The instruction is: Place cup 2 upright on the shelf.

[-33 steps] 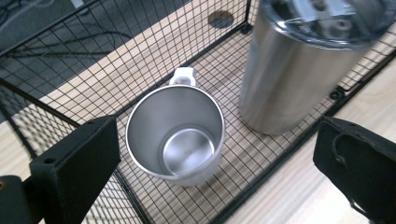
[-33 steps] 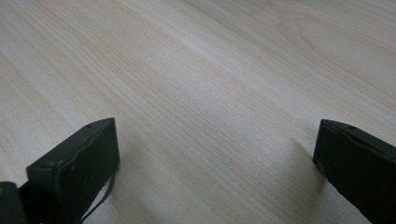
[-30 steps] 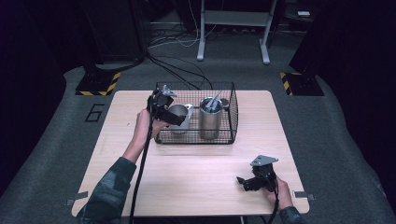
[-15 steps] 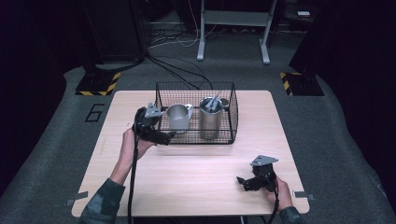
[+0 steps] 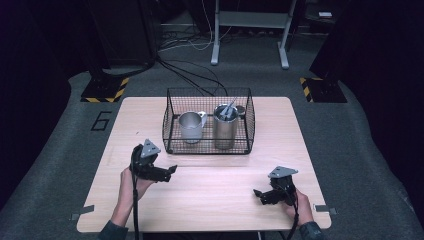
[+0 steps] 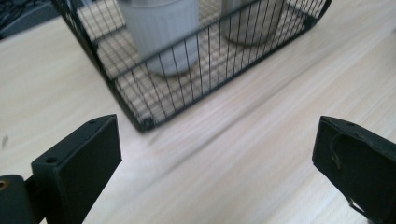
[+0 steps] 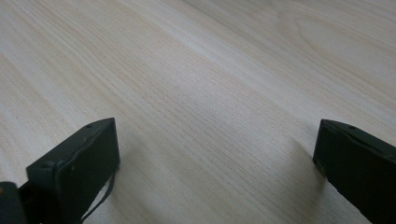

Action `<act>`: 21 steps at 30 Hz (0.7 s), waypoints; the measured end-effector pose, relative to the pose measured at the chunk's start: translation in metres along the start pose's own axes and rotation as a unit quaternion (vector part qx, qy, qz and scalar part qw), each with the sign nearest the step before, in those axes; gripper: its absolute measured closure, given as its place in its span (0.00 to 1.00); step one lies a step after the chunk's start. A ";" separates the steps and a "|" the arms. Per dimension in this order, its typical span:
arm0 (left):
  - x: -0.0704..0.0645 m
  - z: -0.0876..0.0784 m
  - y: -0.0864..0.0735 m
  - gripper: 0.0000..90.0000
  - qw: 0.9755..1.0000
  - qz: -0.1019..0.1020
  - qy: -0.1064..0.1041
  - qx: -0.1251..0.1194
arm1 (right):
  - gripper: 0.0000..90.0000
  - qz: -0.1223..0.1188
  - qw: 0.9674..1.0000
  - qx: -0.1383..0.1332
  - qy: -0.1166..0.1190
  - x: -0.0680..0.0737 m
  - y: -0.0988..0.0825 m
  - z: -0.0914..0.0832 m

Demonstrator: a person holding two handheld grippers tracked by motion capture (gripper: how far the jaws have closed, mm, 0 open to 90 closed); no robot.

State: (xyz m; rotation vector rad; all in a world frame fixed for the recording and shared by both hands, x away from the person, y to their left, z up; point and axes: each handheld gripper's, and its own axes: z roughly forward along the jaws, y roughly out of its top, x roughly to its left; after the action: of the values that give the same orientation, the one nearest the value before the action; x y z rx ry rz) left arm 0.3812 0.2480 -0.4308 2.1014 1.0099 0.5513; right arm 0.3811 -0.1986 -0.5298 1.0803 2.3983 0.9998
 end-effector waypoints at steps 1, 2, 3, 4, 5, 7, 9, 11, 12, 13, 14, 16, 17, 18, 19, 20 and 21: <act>0.000 0.001 -0.007 0.01 1.000 -0.004 0.001 0.003 | 0.00 0.001 1.000 0.000 0.000 0.000 0.000 0.000; 0.000 0.001 -0.014 0.01 1.000 -0.005 0.004 0.007 | 0.00 -0.001 1.000 -0.001 0.000 0.000 0.000 0.000; -0.001 0.003 -0.021 0.01 1.000 -0.011 0.007 0.009 | 0.00 -0.001 1.000 -0.001 0.000 0.000 0.000 0.000; -0.001 0.004 -0.027 0.01 1.000 -0.018 0.006 0.011 | 0.00 -0.001 1.000 -0.001 0.000 0.000 0.000 0.000; -0.001 0.006 -0.036 0.01 1.000 -0.027 0.010 0.010 | 0.00 -0.001 1.000 -0.001 0.000 0.000 0.000 0.000; 0.000 0.009 -0.047 0.01 0.999 -0.037 0.013 0.013 | 0.00 0.000 1.000 -0.001 0.000 0.000 0.000 0.000; 0.002 0.013 -0.061 0.01 0.998 -0.056 0.012 0.021 | 0.00 0.000 1.000 -0.001 -0.001 0.000 0.000 0.000; 0.004 0.017 -0.070 0.01 0.997 -0.065 0.018 0.032 | 0.00 0.000 1.000 -0.001 -0.001 0.000 0.000 0.000; 0.004 0.019 -0.075 0.01 0.997 -0.070 0.021 0.036 | 0.00 0.000 1.000 -0.001 0.000 0.000 0.000 0.000; 0.005 0.020 -0.079 0.01 0.996 -0.073 0.025 0.038 | 0.00 0.000 1.000 -0.001 0.000 0.000 0.000 0.000; 0.006 0.021 -0.081 0.01 0.996 -0.074 0.028 0.038 | 0.00 0.000 1.000 -0.001 0.000 0.000 0.000 0.000; 0.008 0.023 -0.088 0.00 0.995 -0.078 0.035 0.042 | 0.00 0.001 1.000 -0.001 0.000 0.000 0.000 0.000; 0.008 0.024 -0.089 0.00 0.995 -0.082 0.042 0.039 | 0.00 0.000 1.000 -0.001 -0.001 0.000 0.000 0.000; 0.008 0.026 -0.092 0.00 0.995 -0.081 0.049 0.034 | 0.00 0.000 1.000 -0.001 0.000 0.000 0.000 0.000; 0.009 0.026 -0.094 0.00 0.994 -0.085 0.049 0.037 | 0.00 0.000 1.000 -0.001 0.000 0.000 0.000 0.000; 0.010 0.028 -0.095 0.00 0.994 -0.085 0.052 0.040 | 0.00 0.000 1.000 -0.001 -0.001 0.000 0.000 0.000; 0.010 0.030 -0.097 0.00 0.994 -0.089 0.058 0.037 | 0.00 0.000 1.000 -0.001 -0.001 0.000 0.000 0.000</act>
State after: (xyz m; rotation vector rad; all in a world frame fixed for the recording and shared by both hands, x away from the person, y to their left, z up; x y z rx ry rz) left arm 0.3591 0.2852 -0.5235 2.0366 1.2882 0.5572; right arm 0.3810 -0.1985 -0.5300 1.0800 2.3960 1.0003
